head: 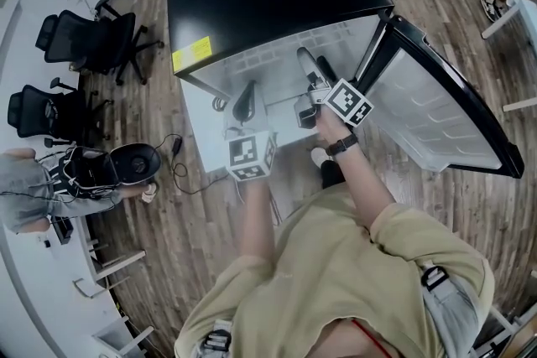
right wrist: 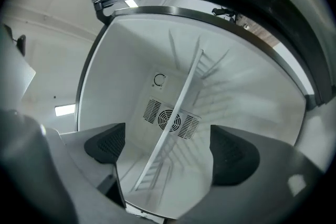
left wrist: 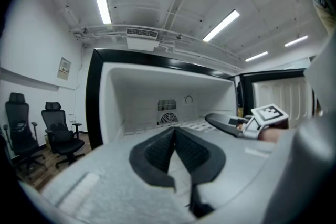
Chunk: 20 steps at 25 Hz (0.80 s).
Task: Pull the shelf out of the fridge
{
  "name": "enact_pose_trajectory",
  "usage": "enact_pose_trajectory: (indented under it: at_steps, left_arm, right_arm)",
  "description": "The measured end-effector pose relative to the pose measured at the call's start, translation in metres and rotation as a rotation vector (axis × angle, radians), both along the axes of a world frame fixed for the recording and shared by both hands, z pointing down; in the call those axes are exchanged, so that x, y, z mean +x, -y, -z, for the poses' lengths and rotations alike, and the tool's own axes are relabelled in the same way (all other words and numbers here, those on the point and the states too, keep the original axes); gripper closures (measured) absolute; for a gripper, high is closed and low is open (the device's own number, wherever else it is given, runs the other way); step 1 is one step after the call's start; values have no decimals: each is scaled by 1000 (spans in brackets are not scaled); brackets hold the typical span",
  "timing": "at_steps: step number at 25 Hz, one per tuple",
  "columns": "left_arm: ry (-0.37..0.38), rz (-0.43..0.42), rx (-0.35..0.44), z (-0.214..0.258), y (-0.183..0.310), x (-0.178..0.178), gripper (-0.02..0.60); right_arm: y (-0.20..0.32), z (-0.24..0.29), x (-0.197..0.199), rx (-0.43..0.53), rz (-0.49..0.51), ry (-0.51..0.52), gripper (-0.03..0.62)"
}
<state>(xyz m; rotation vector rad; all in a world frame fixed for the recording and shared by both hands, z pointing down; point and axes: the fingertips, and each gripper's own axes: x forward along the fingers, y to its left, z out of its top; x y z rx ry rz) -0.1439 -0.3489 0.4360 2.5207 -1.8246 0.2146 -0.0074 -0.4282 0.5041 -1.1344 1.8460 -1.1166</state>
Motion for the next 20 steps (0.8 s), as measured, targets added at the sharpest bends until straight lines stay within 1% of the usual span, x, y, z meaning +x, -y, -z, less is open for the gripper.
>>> enact_pose_trajectory:
  at_steps: [3, 7, 12, 17, 20]
  left_arm:
    - [7, 11, -2, 0, 4, -2, 580]
    - [31, 26, -6, -6, 9, -3, 580]
    - [34, 28, -9, -12, 11, -5, 580]
    - [6, 36, 17, -4, 12, -8, 580]
    - [7, 43, 23, -1, 13, -9, 580]
  right_arm:
    - [8, -1, -1, -12, 5, 55, 96]
    - [17, -4, -3, -25, 14, 119, 143]
    - [28, -15, -7, -75, 16, 221, 155]
    - [33, -14, -21, -75, 59, 249, 180]
    - [39, -9, -26, -66, 67, 258, 191]
